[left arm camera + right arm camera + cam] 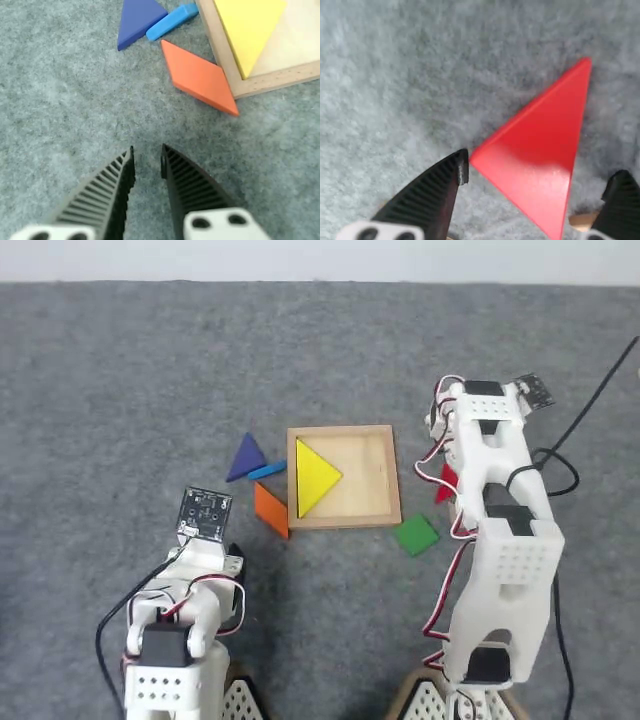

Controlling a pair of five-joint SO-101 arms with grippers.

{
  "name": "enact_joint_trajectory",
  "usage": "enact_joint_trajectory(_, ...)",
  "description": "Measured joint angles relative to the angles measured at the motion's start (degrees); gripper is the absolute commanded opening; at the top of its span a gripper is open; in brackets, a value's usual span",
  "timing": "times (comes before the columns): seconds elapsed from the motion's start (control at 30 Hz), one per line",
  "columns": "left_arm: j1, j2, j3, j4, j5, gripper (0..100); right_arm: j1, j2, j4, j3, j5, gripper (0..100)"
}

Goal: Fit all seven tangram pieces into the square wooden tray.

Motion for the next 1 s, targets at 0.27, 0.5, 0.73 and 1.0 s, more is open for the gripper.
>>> enact_joint_trajectory(0.27,0.00,0.00,0.00,0.00,0.00,8,0.97,0.00,0.00,-0.79,0.00,40.0)
enact_joint_trajectory(0.5,0.00,0.00,0.00,0.00,0.00,8,1.05,0.00,0.00,-0.79,0.00,28.8)
enact_joint_trajectory(0.73,0.00,0.00,0.00,0.00,0.00,8,1.14,0.00,0.00,-0.79,2.20,28.1)
enact_joint_trajectory(1.0,0.00,0.00,0.00,0.00,0.00,8,0.79,0.00,0.09,-0.79,8.97,25.6)
